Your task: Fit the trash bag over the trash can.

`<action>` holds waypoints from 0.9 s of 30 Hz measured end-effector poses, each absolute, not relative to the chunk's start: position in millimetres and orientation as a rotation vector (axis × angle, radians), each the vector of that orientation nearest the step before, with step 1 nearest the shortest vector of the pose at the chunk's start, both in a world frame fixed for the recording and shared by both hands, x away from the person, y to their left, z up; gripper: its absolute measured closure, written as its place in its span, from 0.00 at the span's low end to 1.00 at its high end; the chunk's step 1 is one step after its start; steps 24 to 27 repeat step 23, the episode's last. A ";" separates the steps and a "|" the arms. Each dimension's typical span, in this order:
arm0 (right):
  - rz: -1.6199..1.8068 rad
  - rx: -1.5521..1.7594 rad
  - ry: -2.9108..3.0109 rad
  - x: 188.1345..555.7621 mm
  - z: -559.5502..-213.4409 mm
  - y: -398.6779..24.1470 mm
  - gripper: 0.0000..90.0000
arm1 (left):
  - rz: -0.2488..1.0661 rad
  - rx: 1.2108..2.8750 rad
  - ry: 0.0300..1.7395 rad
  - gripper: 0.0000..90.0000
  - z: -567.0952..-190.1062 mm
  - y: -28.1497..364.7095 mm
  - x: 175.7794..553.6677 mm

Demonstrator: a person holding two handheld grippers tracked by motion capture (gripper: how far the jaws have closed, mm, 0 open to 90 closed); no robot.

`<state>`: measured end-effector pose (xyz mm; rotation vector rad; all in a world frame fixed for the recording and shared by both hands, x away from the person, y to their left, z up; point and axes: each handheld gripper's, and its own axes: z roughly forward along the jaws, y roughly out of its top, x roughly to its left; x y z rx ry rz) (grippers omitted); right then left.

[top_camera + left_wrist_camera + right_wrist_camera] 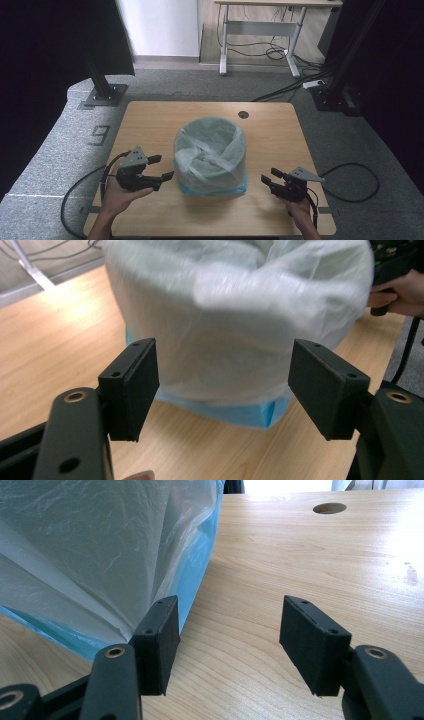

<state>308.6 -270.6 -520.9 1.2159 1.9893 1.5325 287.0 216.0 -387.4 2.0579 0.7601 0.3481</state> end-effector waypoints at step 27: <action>1.522 1.218 1.989 309.0 -522.3 -271.4 0.44 | 0.306 2.045 0.871 0.32 -424.6 240.4 292.1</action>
